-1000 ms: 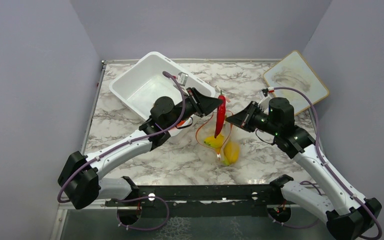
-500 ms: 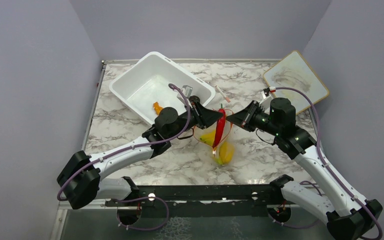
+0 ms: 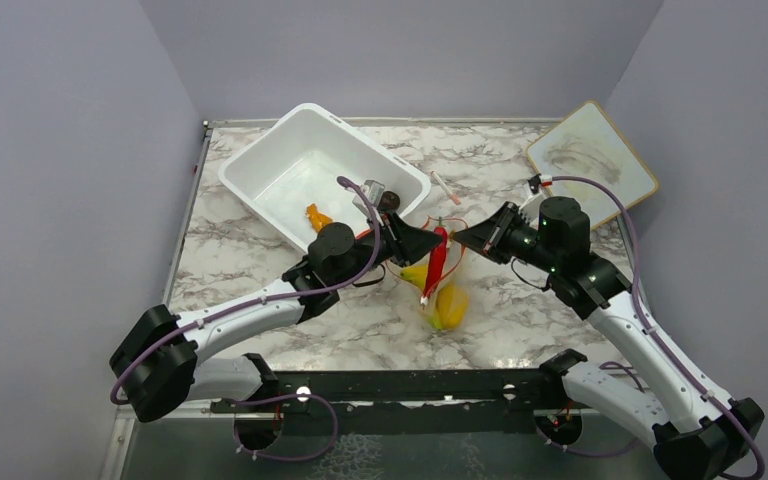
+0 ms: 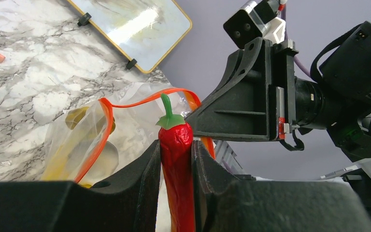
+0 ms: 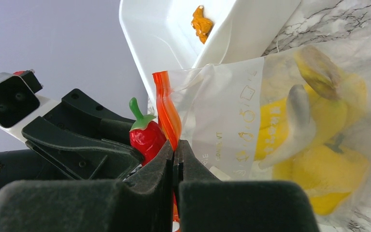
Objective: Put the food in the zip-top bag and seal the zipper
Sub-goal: Place the fake vegetable in the zipper food storage bag.
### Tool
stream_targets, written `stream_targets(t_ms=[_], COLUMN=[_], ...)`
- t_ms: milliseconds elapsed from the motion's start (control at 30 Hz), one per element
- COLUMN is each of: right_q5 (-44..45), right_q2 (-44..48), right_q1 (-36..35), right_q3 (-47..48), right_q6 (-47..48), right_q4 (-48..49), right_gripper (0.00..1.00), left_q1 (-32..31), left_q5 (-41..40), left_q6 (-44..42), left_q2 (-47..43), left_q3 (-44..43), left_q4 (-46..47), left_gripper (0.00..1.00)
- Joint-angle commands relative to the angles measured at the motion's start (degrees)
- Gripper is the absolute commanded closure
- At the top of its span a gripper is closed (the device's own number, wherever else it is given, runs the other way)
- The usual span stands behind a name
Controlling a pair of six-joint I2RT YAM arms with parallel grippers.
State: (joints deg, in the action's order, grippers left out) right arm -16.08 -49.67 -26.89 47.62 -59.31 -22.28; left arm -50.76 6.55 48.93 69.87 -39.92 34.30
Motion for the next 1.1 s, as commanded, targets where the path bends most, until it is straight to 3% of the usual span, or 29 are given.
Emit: stream_targets(t_ms=[0, 300, 533, 700, 933, 1067], right_q5=[1.62, 0.67, 0.03, -0.1, 1.62, 1.92], right_q2=[1.48, 1.83, 2.34, 2.03, 3.32, 4.3], right_q1=[0.09, 0.09, 0.09, 0.13, 0.16, 0.09], right_q3=[0.05, -0.22, -0.85, -0.34, -0.32, -0.63], right_q6=[-0.06, 1.01, 1.39, 3.01, 7.21, 9.54], right_q4=[3.6, 5.49, 5.99, 5.44, 2.87, 1.33], right_gripper=[0.99, 0.99, 0.99, 0.99, 0.99, 0.99], left_q1=[-0.58, -0.92, -1.1, -1.27, -1.31, -1.27], left_q5=[-0.9, -0.43, 0.13, 0.06, -2.51, -7.99], left_q6=[-1.25, -1.22, -0.83, -1.48, -6.16, -10.93], left_q2=[-0.14, 0.66, 1.28, 0.5, -2.55, -4.96], left_q3=[0.8, 1.41, 0.87, -0.42, -3.54, -7.66], left_q4=[2.08, 2.08, 1.39, -0.65, -7.89, -18.76], left_gripper=[0.82, 0.71, 0.51, 0.43, 0.41, 0.37])
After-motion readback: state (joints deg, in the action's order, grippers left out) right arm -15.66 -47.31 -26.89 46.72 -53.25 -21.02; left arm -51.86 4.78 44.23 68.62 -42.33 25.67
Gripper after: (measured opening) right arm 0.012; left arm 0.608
